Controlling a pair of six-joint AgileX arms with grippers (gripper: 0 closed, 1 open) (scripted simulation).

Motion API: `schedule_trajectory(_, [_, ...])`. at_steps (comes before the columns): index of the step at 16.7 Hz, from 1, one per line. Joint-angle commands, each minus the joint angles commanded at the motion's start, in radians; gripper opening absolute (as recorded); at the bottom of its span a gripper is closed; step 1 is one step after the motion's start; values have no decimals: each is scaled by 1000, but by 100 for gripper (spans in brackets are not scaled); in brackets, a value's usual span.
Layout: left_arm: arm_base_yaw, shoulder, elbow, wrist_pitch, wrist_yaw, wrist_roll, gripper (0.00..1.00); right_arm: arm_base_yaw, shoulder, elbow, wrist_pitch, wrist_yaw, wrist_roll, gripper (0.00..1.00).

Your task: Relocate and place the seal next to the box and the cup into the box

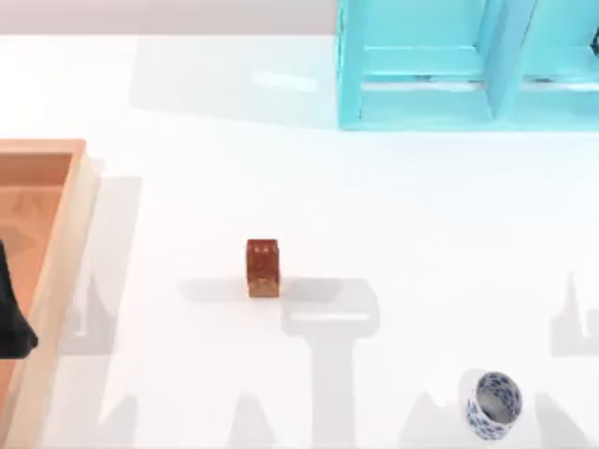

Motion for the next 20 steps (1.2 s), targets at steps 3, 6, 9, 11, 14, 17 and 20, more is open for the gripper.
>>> schedule_trajectory(3, [0, 9, 9, -6, -2, -5, 100, 0, 0, 0, 0, 0, 0, 100])
schedule_trajectory(6, [0, 98, 84, -62, -16, -48, 100, 0, 0, 0, 0, 0, 0, 100])
schedule_trajectory(9, [-4, 283, 223, -169, -43, -126, 100, 0, 0, 0, 0, 0, 0, 100])
schedule_trajectory(11, [-13, 459, 341, -261, -64, -190, 100, 0, 0, 0, 0, 0, 0, 100])
schedule_trajectory(14, [-42, 788, 550, -418, -91, -296, 100, 0, 0, 0, 0, 0, 0, 100])
schedule_trajectory(17, [-97, 1096, 782, -580, -105, -396, 100, 0, 0, 0, 0, 0, 0, 100])
schedule_trajectory(20, [-174, 1358, 1016, -735, -104, -479, 100, 0, 0, 0, 0, 0, 0, 100])
